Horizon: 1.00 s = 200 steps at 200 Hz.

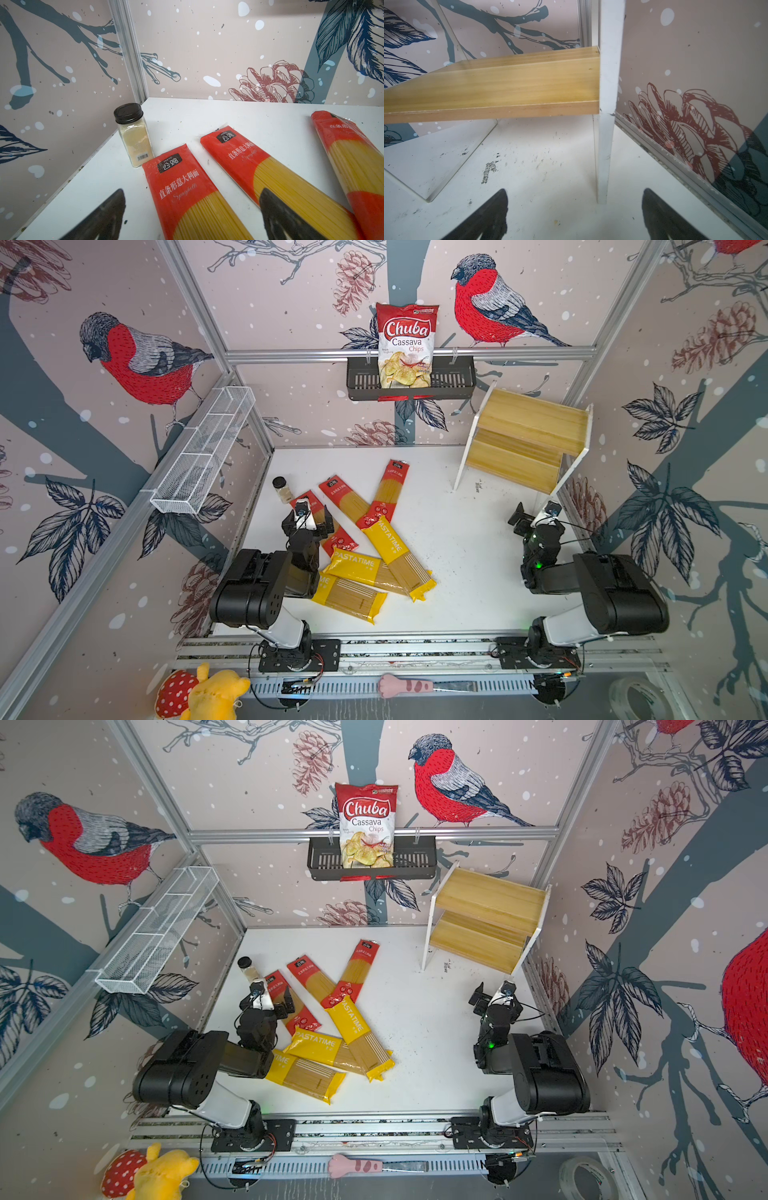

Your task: Place and organize the pasta boxes and bags onto the shelf

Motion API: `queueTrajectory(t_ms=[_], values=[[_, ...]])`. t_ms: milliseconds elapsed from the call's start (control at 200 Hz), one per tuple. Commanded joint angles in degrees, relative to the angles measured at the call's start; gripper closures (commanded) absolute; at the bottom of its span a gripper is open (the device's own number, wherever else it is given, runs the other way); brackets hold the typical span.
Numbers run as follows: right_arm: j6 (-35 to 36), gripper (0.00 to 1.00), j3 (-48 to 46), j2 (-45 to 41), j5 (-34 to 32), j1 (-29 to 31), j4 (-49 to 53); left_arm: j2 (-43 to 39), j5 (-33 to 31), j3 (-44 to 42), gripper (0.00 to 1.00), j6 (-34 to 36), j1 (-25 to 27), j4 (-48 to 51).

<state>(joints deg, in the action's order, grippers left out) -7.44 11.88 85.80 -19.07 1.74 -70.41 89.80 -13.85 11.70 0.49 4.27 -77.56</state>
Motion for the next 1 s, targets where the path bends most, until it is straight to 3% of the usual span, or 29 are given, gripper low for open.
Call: queueTrajectory(t_ms=[0, 255, 395, 515, 570, 665, 846, 996], values=[[-0.19, 0.0, -0.1, -0.15, 0.58, -0.07, -0.96, -0.15, -2.39, 0.24, 0.01, -0.35, -0.14, -0.77], [-0.12, 0.0, -0.01, -0.11, 0.53, -0.07, -0.87, -0.15, -3.3, 0.01, 0.01, -0.43, -0.05, -1.24], [-0.15, 0.0, -0.18, -0.27, 0.5, -0.05, -1.04, -4.61, -11.11, -1.62, 0.02, 1.6, 3.42, -1.87], [-0.98, 0.01, -0.24, -1.42, -2.17, 0.15, -0.46, -8.61, -13.95, 0.6, 0.02, 3.9, 6.59, 5.2], [-0.9, 0.01, -0.19, -2.76, -1.86, 0.24, 1.14, -10.99, -17.94, 2.31, 0.02, 3.44, 8.41, 10.77], [1.85, 0.01, -0.61, -3.99, -4.21, 2.72, 0.06, -16.07, -18.77, 4.3, 0.01, 1.76, 10.17, 18.38], [2.41, 0.01, 6.47, -12.18, -10.49, 7.34, 17.84, -24.73, -19.53, 11.39, 0.02, -7.26, 10.89, 38.35], [-5.03, 0.0, 14.75, -17.27, -13.61, 12.37, 36.6, -26.81, -16.9, 18.2, 0.02, -17.97, 10.8, 53.05]])
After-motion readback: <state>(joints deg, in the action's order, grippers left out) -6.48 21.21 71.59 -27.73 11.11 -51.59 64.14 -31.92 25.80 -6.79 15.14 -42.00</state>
